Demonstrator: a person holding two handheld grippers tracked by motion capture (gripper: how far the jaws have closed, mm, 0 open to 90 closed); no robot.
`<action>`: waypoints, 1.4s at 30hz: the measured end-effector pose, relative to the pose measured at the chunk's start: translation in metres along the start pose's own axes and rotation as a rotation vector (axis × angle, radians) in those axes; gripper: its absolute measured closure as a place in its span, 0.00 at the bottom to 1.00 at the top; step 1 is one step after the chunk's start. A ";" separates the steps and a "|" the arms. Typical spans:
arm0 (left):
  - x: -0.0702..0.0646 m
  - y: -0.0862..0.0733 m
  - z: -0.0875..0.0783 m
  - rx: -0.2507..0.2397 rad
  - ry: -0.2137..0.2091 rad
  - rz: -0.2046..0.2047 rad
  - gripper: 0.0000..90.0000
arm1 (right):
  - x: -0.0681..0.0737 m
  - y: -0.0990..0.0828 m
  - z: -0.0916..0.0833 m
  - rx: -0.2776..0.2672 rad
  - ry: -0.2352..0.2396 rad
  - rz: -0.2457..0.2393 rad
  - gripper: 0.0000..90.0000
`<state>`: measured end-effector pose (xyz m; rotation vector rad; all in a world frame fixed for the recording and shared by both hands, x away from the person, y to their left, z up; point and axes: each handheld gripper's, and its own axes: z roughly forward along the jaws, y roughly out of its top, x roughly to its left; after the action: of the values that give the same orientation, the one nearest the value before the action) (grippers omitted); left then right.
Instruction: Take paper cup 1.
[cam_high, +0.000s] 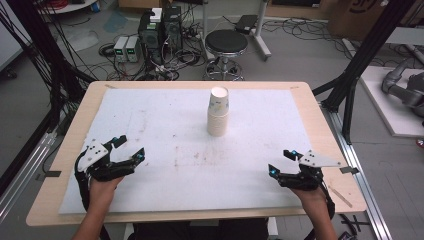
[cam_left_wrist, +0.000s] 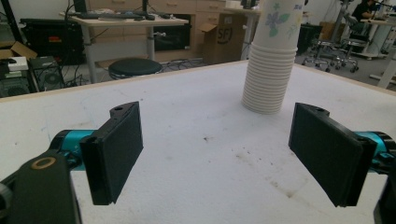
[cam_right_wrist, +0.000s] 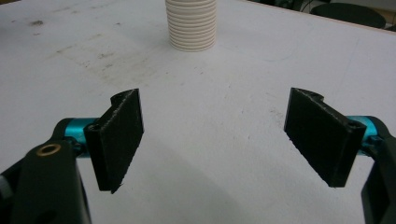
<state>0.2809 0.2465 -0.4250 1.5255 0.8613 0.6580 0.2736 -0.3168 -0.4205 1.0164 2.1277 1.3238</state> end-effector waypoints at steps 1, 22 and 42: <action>0.000 0.000 0.000 -0.001 0.000 -0.001 0.19 | 0.000 0.000 0.000 0.000 0.001 -0.003 0.23; -0.002 -0.003 0.009 0.014 -0.029 -0.014 0.18 | -0.008 -0.005 -0.005 -0.012 0.001 0.027 0.23; -0.009 -0.004 0.010 0.030 -0.058 -0.004 0.18 | 0.007 0.049 0.014 -0.055 0.066 -0.035 0.23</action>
<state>0.2837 0.2336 -0.4296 1.5620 0.8331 0.5980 0.2958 -0.2898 -0.3827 0.9212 2.1346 1.4100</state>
